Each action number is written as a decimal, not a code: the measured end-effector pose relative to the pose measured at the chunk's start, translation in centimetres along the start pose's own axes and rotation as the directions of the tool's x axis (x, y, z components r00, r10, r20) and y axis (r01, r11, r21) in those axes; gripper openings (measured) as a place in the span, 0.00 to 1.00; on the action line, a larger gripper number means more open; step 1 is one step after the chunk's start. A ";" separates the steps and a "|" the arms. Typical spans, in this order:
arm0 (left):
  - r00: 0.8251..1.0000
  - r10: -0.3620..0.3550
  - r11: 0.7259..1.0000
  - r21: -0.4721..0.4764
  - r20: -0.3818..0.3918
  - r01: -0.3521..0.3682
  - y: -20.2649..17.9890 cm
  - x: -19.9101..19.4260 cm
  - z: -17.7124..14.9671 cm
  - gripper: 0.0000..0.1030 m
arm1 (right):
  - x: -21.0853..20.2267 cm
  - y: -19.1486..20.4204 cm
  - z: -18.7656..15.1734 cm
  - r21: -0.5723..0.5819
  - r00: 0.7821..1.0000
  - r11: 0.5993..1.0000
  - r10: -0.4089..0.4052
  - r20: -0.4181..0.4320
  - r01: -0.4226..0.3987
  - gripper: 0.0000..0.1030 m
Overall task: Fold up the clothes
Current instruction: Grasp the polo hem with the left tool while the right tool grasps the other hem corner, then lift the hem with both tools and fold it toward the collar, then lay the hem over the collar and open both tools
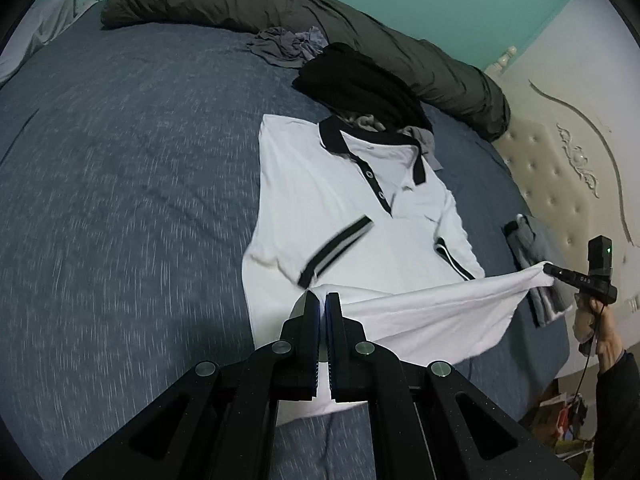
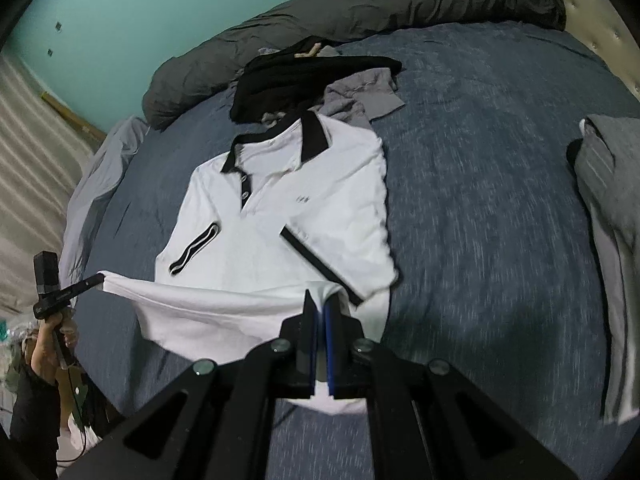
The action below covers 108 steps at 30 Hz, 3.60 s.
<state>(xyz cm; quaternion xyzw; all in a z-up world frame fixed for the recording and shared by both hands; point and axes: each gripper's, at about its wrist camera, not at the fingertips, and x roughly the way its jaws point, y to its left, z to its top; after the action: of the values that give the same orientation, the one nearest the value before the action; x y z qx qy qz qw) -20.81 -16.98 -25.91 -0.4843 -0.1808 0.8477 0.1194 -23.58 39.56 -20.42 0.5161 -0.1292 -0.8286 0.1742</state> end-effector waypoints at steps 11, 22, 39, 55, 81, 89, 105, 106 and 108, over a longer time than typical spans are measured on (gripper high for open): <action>1.000 0.029 1.000 -0.007 0.009 -0.029 1.7 4.9 7.1 0.03 | 4.5 -1.7 6.6 0.021 0.999 0.999 -0.031 0.023 0.031 0.03; 0.998 0.060 0.998 -0.022 0.002 -0.060 3.4 9.7 12.4 0.03 | 8.7 -3.0 12.1 0.032 0.997 0.997 -0.068 0.029 0.067 0.03; 0.993 0.113 0.992 -0.058 -0.016 -0.114 6.1 16.9 19.7 0.03 | 15.8 -4.4 19.8 0.030 0.988 0.989 -0.148 0.037 0.147 0.03; 0.988 0.151 0.980 -0.136 0.042 -0.145 8.0 20.3 19.8 0.44 | 19.8 -7.8 20.8 0.145 0.974 0.976 -0.185 0.133 0.165 0.52; 0.966 0.254 0.950 0.176 0.037 -0.257 3.6 24.6 17.3 0.44 | 26.6 -1.3 16.5 -0.241 0.976 0.946 -0.211 0.045 0.216 0.44; 0.954 0.289 0.934 0.195 0.076 -0.298 3.5 25.2 19.0 0.44 | 26.6 -1.9 19.0 -0.202 0.956 0.938 -0.257 0.142 0.283 0.38; 0.957 0.263 0.963 0.027 0.126 -0.268 6.7 23.8 21.4 0.44 | 22.5 -5.6 23.0 -0.066 0.933 0.956 -0.263 0.246 0.287 0.38; 0.959 0.253 0.965 0.031 0.125 -0.259 6.7 23.8 21.2 0.44 | 22.0 -6.0 22.6 -0.057 0.935 0.961 -0.248 0.255 0.271 0.38; 0.964 0.235 0.970 0.030 0.125 -0.241 7.0 23.8 20.8 0.44 | 21.6 -7.0 21.8 -0.051 0.942 0.968 -0.226 0.249 0.246 0.39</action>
<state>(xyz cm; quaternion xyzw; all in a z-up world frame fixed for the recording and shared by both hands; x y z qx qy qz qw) -50.94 -18.26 -37.71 -0.4478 -0.1091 0.8873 0.0164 -53.08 37.48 -31.22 0.4160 -0.0526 -0.9045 0.0775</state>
